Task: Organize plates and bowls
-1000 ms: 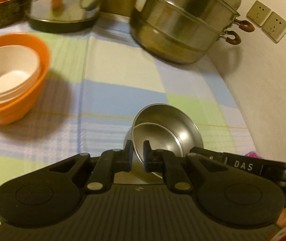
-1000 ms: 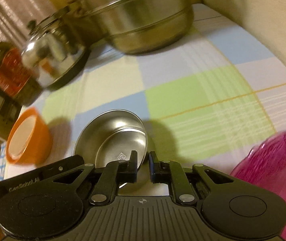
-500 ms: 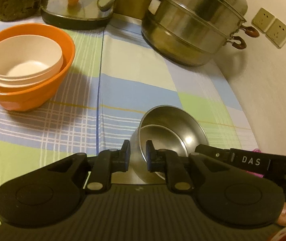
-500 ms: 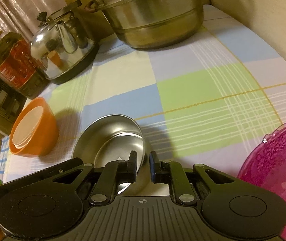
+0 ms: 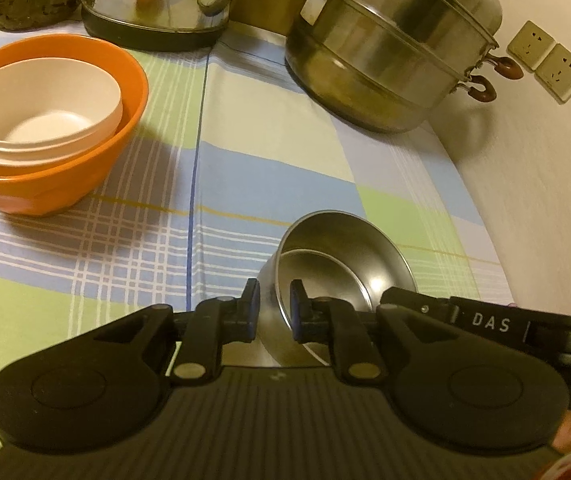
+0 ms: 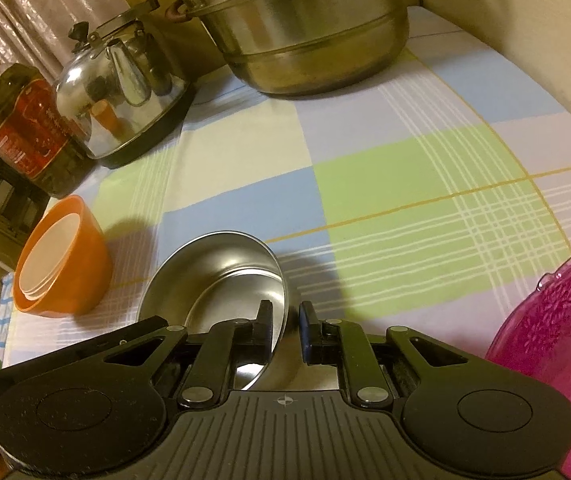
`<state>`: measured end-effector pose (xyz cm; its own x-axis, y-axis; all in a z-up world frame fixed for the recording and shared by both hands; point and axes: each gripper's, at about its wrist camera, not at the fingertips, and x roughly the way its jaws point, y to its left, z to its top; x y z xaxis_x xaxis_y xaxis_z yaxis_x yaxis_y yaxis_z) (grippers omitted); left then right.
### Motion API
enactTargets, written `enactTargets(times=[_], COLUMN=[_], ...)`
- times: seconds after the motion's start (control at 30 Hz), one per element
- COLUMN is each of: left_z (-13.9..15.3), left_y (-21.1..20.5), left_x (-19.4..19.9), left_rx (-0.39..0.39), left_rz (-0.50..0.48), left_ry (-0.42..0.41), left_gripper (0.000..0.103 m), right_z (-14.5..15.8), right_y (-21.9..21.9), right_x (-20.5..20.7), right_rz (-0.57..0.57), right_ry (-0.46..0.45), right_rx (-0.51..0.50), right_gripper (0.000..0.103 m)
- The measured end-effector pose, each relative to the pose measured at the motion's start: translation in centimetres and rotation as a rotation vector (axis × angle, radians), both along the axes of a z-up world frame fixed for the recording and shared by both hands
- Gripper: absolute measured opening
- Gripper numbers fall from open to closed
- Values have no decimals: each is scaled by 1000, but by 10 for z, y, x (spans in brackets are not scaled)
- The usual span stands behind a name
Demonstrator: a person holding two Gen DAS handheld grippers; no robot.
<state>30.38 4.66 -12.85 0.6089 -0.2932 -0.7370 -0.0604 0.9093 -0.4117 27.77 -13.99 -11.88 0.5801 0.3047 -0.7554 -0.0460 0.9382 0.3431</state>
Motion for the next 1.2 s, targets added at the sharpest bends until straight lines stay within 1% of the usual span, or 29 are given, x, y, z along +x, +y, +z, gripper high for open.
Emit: enactTargets(times=[0.13,0.2,0.43,0.6,0.77,0.9,1.07,1.2], left_z=[3,4,17,22,34,45,60,67], left_y=[-3,-3,0,3,7,15,23,34], left_x=[-1,-2,-6,-8,-12,-16,-20,-23], left_rx=[20,26,31,24,25,17,38,33], left_rz=[-8,-3,11,21,49,76,101,126], left_ry=[-10,-14,-42,-52,-79,-104,-142,-159], left_gripper=[12,11,9,8,8,8,8,8], right_z=[0,1,8,15,25,35,47,56], right_y=[4,5,8,8,10,16,27,37], right_x=[-1,-2,-5,-5,-4,-4,-1,3], right_rz=[8,7,9,2,7,18,40,53], right_ry=[-8,-9,-32,-52,-80,-114,-152,-181], right_rx=[-26,-31,-22,-4,23,39,53,67], right_gripper=[14,11,10,10,10,9,9,9])
